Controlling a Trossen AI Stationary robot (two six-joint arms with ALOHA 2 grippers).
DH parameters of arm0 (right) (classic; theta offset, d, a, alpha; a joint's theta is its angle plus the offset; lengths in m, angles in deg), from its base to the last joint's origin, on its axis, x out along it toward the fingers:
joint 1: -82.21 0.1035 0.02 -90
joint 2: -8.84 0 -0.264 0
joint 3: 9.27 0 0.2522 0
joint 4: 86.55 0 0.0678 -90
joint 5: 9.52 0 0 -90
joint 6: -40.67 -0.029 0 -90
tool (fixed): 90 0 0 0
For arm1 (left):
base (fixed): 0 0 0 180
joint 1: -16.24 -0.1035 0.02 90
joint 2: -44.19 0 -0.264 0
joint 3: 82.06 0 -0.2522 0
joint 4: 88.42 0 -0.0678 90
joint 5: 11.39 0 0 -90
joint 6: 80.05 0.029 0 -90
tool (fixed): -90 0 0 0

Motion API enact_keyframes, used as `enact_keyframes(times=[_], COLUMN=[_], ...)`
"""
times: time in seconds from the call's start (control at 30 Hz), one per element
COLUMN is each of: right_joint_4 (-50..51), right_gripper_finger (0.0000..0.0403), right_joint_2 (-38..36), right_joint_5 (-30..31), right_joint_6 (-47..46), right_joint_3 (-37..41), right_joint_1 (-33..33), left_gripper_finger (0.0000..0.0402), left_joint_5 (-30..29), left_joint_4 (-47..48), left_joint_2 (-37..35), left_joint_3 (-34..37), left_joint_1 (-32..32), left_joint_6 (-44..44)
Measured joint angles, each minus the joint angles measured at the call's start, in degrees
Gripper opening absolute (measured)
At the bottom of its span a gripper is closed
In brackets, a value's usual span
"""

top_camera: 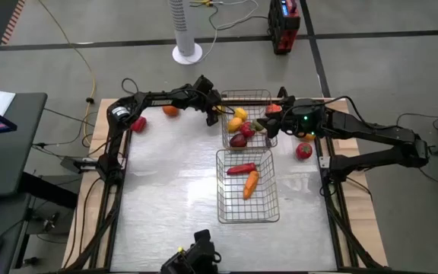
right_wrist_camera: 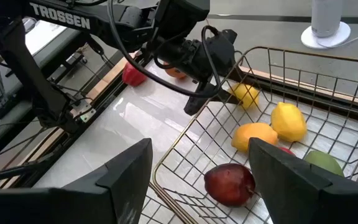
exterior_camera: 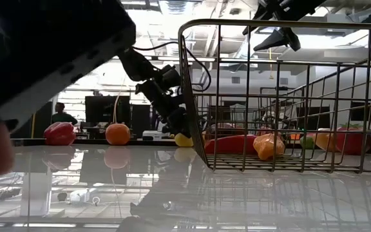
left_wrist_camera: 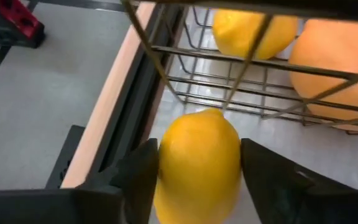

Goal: Sort produce into baskets
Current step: Put the yellow lemon into the top wire basket

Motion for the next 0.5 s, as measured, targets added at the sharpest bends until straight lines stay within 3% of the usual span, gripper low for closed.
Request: enact_keyframes(times=[0.2,0.5], right_joint_4=[0.0,0.0], right_gripper_finger=[0.0291,0.0291], right_joint_2=[0.0,0.0], right_joint_5=[-0.1,-0.2], right_joint_6=[0.0,0.1], right_joint_3=[0.0,0.0], right_joint_1=[0.0,0.1], left_gripper_finger=[0.0139,0.0128], left_joint_5=[0.0,-2.7], left_joint_4=[1.4,6.5], left_joint_2=[-0.1,-2.4], left_joint_3=[0.0,0.1], left_joint_1=[0.5,0.4], left_joint_6=[0.0,1.1])
